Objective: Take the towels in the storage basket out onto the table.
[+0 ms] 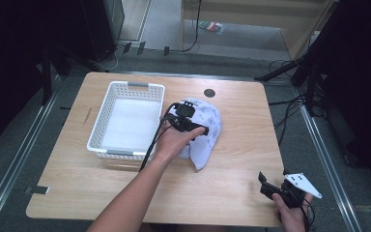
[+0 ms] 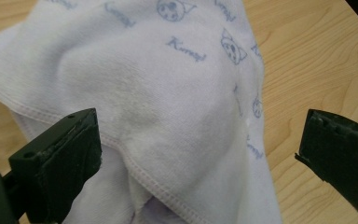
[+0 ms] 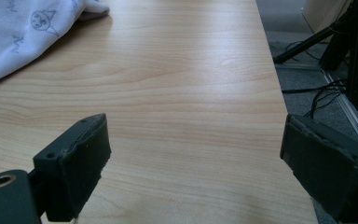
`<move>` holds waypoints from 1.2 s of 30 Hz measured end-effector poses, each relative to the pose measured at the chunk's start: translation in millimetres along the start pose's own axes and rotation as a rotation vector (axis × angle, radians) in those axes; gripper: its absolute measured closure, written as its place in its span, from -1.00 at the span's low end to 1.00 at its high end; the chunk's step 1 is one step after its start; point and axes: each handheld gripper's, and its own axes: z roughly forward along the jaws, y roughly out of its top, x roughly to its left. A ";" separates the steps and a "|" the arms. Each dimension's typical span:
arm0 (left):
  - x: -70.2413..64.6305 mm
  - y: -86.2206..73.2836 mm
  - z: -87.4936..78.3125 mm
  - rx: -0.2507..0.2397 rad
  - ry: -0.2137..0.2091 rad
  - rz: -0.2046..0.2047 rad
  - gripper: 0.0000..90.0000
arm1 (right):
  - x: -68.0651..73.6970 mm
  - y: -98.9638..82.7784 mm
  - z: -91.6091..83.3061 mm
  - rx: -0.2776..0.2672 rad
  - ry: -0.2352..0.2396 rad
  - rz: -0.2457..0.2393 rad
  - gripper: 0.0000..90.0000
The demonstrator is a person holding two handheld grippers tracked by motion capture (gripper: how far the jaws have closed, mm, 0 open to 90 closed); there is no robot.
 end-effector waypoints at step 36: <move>104.2 -19.0 -93.7 -0.114 0.166 -0.101 -1.00 | 0.9 0.2 0.8 0.007 -0.011 -0.010 -0.82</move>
